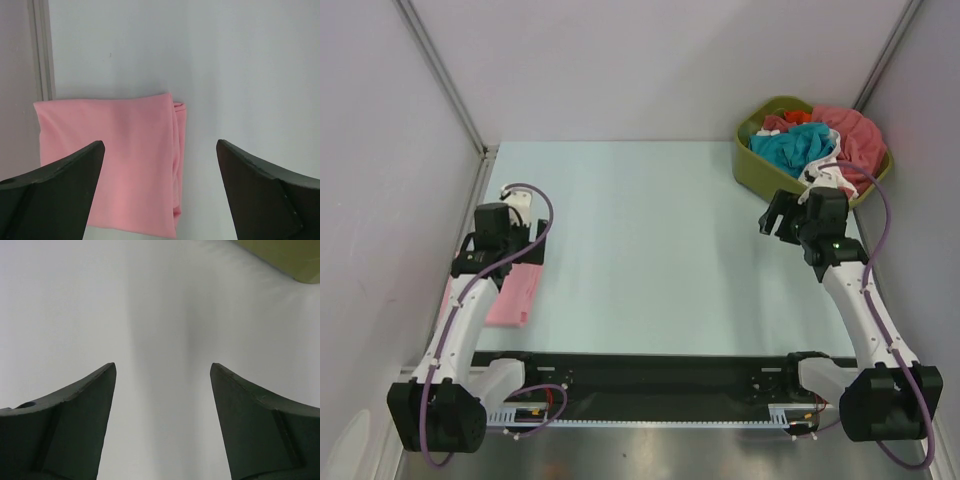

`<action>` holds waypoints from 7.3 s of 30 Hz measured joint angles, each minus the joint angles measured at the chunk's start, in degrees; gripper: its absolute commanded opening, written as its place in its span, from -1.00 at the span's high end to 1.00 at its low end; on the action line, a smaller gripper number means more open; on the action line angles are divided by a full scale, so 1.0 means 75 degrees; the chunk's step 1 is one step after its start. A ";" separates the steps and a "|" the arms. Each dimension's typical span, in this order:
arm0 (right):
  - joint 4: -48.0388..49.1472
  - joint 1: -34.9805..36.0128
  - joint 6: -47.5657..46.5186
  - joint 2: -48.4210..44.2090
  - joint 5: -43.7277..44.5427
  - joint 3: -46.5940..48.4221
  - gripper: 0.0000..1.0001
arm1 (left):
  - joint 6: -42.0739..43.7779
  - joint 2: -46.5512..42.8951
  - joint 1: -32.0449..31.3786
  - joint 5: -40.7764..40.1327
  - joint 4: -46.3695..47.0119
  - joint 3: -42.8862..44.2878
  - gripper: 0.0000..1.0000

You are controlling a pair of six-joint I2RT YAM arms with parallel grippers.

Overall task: Fold and stack the t-shirts
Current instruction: Grab the tshirt from the pile, then move the tshirt to the center of the board, then flatten the tshirt out

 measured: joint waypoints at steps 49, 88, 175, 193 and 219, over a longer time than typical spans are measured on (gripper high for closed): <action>-0.2378 -0.2416 0.0102 0.6927 0.1052 0.8218 1.00 | 0.0635 0.3410 0.0000 0.1582 -0.1233 0.3625 -0.99; 0.3724 0.2052 0.2891 0.2037 -0.2623 0.5680 1.00 | 0.0629 0.2739 0.0000 0.1384 -0.0772 0.3477 -0.99; 0.3713 0.3885 0.3054 0.1705 -0.1137 0.2087 1.00 | 0.1416 0.6522 -0.1786 0.1961 -0.0997 1.0879 0.99; 0.1679 -0.0085 0.3013 0.1550 -0.0093 -0.0825 0.41 | 0.2101 0.7644 -0.3503 0.2486 -0.1944 0.8209 -0.53; -0.0207 0.4657 0.4232 0.2430 0.2087 -0.1606 -0.29 | 0.3212 0.3360 -0.3984 0.0402 0.1256 -0.0892 -0.50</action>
